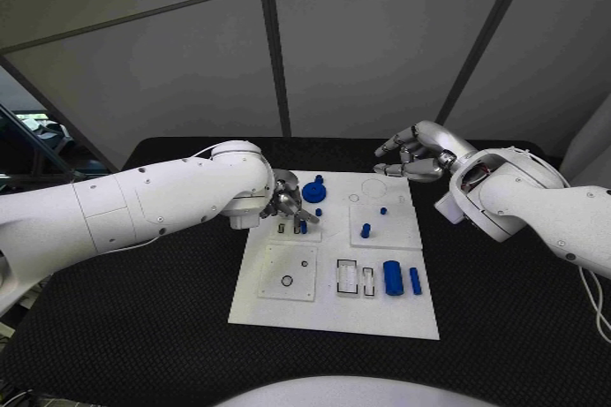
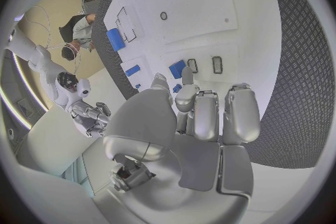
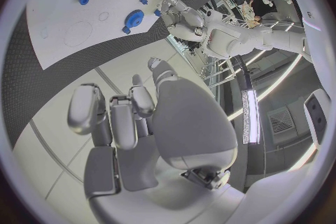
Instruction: Assemble the parts on the task board
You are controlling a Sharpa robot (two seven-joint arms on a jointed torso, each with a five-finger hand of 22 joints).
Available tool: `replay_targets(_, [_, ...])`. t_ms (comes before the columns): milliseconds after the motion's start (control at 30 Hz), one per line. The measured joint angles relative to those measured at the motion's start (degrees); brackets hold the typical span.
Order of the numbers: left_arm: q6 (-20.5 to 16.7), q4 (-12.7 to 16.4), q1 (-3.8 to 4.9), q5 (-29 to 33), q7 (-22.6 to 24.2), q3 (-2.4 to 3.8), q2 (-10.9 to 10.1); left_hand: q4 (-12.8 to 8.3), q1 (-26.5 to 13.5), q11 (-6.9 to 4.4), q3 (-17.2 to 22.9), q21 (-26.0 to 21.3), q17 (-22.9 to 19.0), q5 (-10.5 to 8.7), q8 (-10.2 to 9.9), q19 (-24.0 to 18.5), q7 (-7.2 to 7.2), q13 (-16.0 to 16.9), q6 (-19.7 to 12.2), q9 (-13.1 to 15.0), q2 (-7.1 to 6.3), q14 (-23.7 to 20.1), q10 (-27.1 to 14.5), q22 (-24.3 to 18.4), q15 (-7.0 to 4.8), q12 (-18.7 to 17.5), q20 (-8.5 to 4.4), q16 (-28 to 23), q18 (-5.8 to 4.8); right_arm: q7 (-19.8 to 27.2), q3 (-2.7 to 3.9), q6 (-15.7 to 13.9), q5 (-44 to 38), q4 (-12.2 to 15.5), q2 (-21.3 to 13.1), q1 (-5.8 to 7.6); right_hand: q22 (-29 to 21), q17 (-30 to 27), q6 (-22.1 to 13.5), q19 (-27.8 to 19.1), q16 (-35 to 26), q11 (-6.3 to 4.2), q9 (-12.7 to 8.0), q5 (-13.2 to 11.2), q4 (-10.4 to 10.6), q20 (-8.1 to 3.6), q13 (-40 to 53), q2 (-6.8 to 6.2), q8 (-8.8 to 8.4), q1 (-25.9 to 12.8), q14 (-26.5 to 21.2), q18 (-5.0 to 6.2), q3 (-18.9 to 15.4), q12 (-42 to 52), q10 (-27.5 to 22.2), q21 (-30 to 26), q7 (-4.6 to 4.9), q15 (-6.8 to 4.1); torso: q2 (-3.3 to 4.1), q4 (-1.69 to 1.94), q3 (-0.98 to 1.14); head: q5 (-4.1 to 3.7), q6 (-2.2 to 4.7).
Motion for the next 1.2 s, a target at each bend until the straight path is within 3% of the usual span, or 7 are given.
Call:
replay_targets(467, [0.65,-0.92,0.0,0.05,0.0,-0.02,0.66,-0.73,3.13,0.0,0.73,0.23,0.0,0.0,0.21,0.0,0.0,0.02,-0.41,0.91,0.98,0.0,0.0,0.47,0.0,-0.25,0.0,0.0,0.0,-0.09,0.0,0.26,-0.06,-0.17,0.33,0.0,0.01,0.0,0.0,0.21,0.0,0.0,0.0,0.34,0.17,-0.21,0.01,0.19,0.0,0.25,0.0,0.0,0.17,0.0,0.0,0.0,0.0,0.0,0.0,0.0,-0.02,-0.09,-0.33])
replay_targets(1100, [2.46,-1.54,0.0,0.09,0.0,-0.02,1.14,-1.19,5.62,0.0,1.83,0.22,-0.01,0.0,0.44,0.0,0.0,0.36,-0.82,1.49,1.06,0.0,0.0,0.75,0.0,-0.25,0.0,0.0,0.0,-0.17,0.0,0.69,-0.11,-0.34,0.6,0.0,0.01,-0.01,0.0,0.21,0.0,0.01,-0.04,0.34,0.16,-0.21,0.01,-0.09,0.0,0.53,0.0,0.0,0.16,0.0,0.0,0.0,0.0,0.0,0.03,-0.02,-0.02,-0.21,-0.69])
replay_targets(1200, [2.63,-1.55,0.01,0.1,0.0,-0.02,1.15,-1.48,6.92,0.0,2.8,0.22,-0.01,0.0,0.43,0.0,-0.14,0.36,-0.96,1.69,1.78,0.0,0.0,0.83,0.0,-0.25,0.0,0.0,-0.01,-0.18,0.0,0.73,-0.11,-0.38,0.63,0.0,0.01,-0.01,0.0,0.21,0.0,0.01,-0.04,0.34,0.16,-0.21,0.01,-0.09,0.0,0.53,0.0,0.0,0.16,0.0,0.0,0.0,0.0,0.0,0.03,-0.02,-0.02,-0.21,-0.73])
